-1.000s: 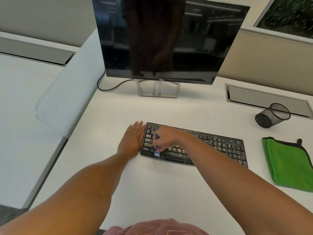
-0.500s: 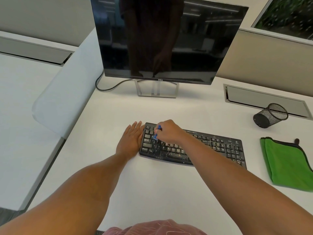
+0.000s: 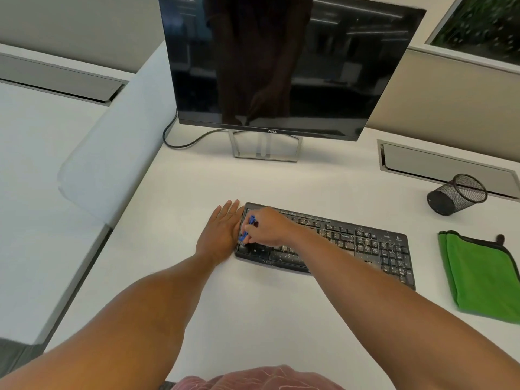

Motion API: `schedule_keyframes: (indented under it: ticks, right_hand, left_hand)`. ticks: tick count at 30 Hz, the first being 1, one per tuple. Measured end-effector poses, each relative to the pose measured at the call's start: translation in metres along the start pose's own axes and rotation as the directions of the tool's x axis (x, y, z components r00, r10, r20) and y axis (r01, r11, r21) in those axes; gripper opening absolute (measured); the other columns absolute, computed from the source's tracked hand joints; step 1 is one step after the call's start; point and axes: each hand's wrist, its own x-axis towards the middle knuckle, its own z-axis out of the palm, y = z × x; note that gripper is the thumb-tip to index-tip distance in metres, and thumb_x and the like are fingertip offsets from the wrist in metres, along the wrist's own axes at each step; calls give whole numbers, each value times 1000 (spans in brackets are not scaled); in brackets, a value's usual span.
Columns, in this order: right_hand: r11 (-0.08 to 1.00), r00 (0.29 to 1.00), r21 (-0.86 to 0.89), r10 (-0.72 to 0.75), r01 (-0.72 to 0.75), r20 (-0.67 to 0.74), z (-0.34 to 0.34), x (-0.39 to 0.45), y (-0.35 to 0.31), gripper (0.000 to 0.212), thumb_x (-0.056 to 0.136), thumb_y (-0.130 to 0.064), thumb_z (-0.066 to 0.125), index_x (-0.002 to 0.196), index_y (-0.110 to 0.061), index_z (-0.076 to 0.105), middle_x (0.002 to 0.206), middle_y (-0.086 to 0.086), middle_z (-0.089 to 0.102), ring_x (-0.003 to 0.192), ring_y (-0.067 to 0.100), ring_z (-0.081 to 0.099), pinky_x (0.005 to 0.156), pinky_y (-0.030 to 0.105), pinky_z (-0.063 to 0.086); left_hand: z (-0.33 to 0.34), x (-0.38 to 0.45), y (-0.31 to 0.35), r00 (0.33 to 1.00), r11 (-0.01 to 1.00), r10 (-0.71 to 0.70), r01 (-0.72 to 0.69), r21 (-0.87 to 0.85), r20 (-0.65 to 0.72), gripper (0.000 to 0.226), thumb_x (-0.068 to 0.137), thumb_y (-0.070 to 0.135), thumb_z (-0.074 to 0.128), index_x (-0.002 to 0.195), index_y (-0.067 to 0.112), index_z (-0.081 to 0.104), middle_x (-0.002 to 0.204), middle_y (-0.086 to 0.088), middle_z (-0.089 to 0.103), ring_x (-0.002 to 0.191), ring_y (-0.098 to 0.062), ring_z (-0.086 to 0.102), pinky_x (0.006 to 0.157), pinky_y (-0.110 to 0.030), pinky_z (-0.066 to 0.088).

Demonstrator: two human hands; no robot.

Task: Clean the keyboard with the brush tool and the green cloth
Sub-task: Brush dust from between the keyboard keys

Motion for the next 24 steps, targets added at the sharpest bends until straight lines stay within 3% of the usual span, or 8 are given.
schedule_keyframes:
  ticks: [2, 4, 6, 11, 16, 18, 21, 24]
  right_hand:
    - [988, 996, -151, -9, 22, 84, -1, 3, 1, 14, 88, -12, 51, 88, -10, 65, 82, 2, 70, 71, 24, 64, 60, 33, 49]
    - [939, 988, -343, 23, 31, 154, -7, 7, 1, 11, 81, -8, 52, 83, -4, 62, 77, 9, 63, 63, 23, 52, 55, 34, 42]
    - [906, 984, -422, 36, 41, 174, -13, 9, -4, 10, 77, -7, 53, 78, -3, 63, 69, 7, 59, 59, 20, 49, 54, 34, 40]
    - [981, 988, -179, -42, 69, 149, -8, 11, -5, 18, 85, -13, 48, 84, -17, 66, 79, -6, 72, 81, 13, 68, 75, 32, 54]
    - [915, 975, -403, 57, 35, 213, -14, 9, -2, 18, 78, -8, 50, 79, 1, 66, 73, 15, 66, 58, 22, 48, 53, 33, 38]
    - [951, 981, -306, 23, 38, 193, -17, 11, -3, 18, 81, -8, 49, 82, -2, 66, 74, 10, 70, 63, 20, 59, 57, 33, 45]
    - [992, 993, -121, -22, 36, 117, -14, 9, -5, 17, 87, -13, 50, 86, -16, 66, 77, -7, 72, 82, 17, 70, 76, 38, 58]
    - [967, 978, -249, 5, 48, 207, -11, 6, -2, 20, 82, -10, 48, 84, -5, 68, 76, 2, 72, 79, 30, 68, 63, 38, 53]
  left_hand:
    - [1, 1, -1, 1000, 1000, -5, 5, -6, -6, 73, 97, 49, -2, 160, 22, 22, 167, 1, 16, 156, -14, 7, 121, -21, -10]
    - [3, 1, -2, 1000, 1000, -16, 16, -1, -9, 69, 99, 46, 0, 160, 22, 23, 167, 1, 18, 155, -14, 8, 121, -19, -12]
    - [4, 1, -3, 1000, 1000, -20, 20, -1, -8, 69, 99, 46, 0, 159, 22, 25, 167, 1, 19, 155, -15, 9, 121, -21, -10]
    - [3, 2, -4, 1000, 999, 5, -7, 50, 29, 79, 92, 54, -1, 161, 21, 19, 168, -1, 14, 156, -15, 4, 123, -25, -9]
    - [3, 1, -3, 1000, 1000, -16, 16, 10, -3, 70, 99, 47, 0, 160, 22, 24, 167, 0, 18, 156, -15, 8, 123, -24, -8]
    - [3, 1, -3, 1000, 1000, -9, 9, 8, -6, 71, 98, 48, -2, 160, 23, 24, 167, 0, 18, 156, -15, 8, 124, -26, -5]
    - [2, 1, -1, 1000, 1000, 4, -4, 12, 5, 75, 96, 51, -3, 161, 22, 23, 168, -1, 16, 156, -16, 6, 126, -30, -2]
    - [2, -1, -1, 1000, 1000, -8, 7, -8, -17, 70, 99, 48, 1, 160, 21, 24, 167, -1, 19, 156, -16, 9, 125, -28, -2]
